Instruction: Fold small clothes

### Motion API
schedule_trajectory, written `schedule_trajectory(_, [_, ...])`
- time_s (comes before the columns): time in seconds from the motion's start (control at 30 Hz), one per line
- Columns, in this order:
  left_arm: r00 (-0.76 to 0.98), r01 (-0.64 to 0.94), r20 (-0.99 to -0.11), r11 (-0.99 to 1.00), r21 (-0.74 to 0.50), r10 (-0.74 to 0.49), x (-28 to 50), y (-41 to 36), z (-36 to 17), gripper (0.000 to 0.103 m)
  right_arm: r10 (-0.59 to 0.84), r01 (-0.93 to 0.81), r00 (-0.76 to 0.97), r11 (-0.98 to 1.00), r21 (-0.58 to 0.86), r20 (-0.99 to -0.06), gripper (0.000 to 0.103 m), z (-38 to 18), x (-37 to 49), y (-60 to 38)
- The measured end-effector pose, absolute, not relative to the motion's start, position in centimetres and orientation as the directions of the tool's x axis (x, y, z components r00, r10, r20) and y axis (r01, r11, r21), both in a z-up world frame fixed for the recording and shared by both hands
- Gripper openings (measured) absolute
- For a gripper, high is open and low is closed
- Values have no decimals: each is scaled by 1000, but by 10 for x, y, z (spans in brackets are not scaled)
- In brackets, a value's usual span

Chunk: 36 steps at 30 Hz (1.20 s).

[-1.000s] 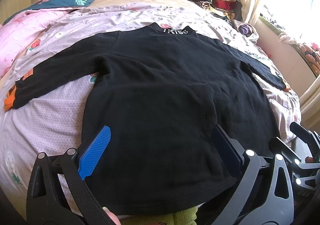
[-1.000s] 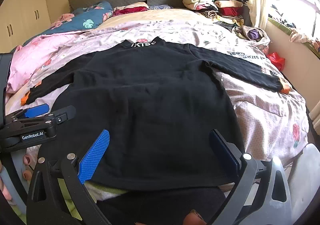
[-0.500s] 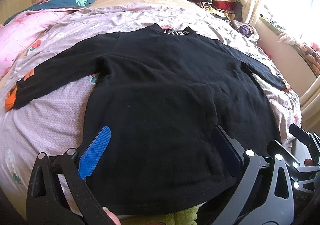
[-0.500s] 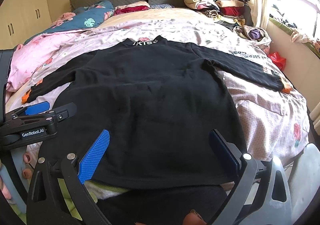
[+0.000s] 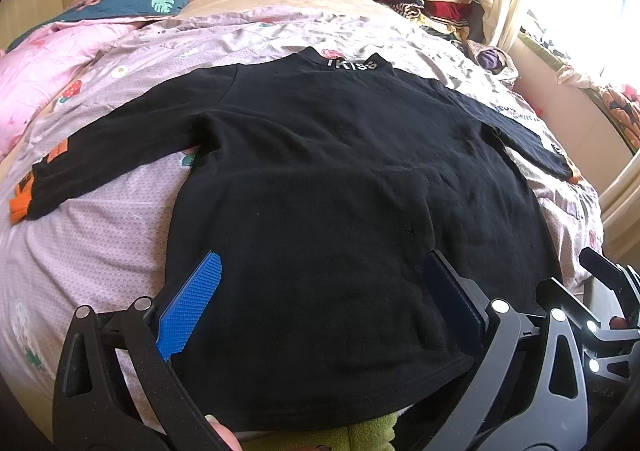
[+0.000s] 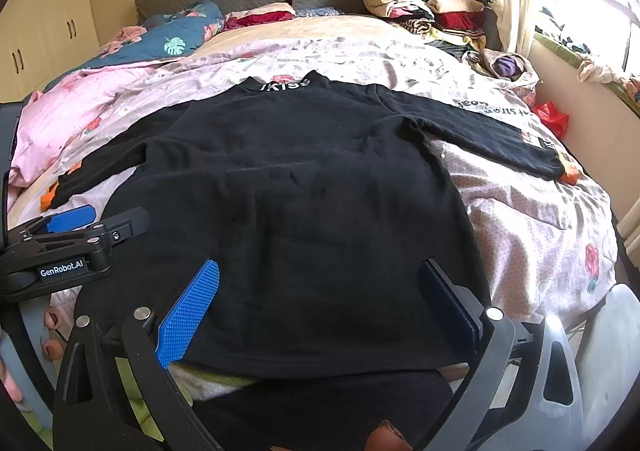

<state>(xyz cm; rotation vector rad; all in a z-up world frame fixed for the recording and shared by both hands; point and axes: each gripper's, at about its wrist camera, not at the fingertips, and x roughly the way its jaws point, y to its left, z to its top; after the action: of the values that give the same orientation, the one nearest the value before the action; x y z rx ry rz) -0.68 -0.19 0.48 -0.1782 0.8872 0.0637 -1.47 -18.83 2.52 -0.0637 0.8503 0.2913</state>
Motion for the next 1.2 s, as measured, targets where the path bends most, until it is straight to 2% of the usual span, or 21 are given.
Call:
schedule_trajectory(0.7, [632,-131,-774,983,-131,-19,-2,1,2,95,239,-285,616,956,71,-751,99,24,-9,-188])
schedule_trajectory(1.2, [635,-143,-773,980,-141,-18,31,13,4,95,247,-262,612,960,102,-751,99,34,17,-193])
